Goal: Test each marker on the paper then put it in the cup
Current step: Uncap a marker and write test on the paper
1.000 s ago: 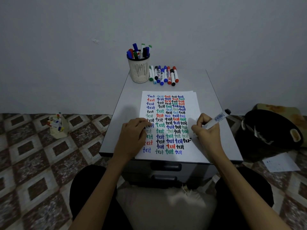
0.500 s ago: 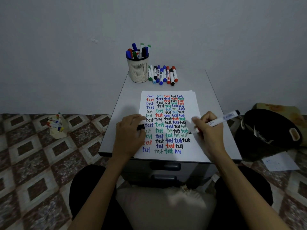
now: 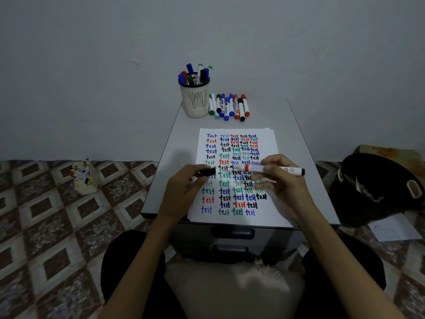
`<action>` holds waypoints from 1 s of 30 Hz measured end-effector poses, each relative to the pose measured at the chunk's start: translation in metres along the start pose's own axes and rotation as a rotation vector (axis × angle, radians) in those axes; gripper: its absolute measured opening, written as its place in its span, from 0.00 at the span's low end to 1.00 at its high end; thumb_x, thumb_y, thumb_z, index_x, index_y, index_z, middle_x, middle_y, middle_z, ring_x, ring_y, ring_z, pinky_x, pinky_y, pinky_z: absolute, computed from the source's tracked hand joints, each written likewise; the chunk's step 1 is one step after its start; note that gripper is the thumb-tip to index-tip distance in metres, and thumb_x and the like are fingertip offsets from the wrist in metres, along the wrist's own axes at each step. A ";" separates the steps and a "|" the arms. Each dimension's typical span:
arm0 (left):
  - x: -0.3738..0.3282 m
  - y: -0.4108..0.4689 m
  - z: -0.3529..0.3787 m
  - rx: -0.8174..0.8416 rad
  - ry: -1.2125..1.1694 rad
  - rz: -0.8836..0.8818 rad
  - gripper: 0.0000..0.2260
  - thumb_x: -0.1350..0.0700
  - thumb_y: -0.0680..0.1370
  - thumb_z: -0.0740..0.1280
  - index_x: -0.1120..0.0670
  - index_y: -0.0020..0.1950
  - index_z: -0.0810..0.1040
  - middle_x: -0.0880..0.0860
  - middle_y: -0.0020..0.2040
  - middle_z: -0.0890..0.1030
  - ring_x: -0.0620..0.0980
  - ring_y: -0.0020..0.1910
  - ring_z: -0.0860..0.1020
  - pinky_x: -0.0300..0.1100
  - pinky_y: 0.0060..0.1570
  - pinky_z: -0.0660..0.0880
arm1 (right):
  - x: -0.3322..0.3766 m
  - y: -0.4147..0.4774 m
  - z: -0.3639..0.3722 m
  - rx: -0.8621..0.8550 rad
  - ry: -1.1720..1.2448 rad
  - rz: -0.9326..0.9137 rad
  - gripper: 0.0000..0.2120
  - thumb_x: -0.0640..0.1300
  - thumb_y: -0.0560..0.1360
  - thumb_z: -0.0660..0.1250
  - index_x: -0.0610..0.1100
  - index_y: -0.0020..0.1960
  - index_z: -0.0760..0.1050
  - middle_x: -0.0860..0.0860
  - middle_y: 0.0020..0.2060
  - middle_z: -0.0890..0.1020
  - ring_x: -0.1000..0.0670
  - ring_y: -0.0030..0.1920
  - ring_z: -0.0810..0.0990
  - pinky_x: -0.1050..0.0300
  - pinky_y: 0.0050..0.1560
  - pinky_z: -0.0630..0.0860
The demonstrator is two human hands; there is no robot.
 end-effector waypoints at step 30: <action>0.006 -0.002 -0.005 0.090 -0.149 0.016 0.14 0.48 0.77 0.59 0.54 0.53 0.77 0.43 0.38 0.80 0.38 0.42 0.80 0.28 0.41 0.74 | -0.002 0.009 0.005 0.328 -1.081 -0.269 0.18 0.56 0.72 0.66 0.47 0.56 0.83 0.56 0.42 0.84 0.57 0.34 0.81 0.66 0.32 0.74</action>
Point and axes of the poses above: each hand's wrist, its own y-axis towards the middle knuckle, its own z-axis out of the palm, x = y × z, the point moved 1 cm from there along y, towards the middle knuckle
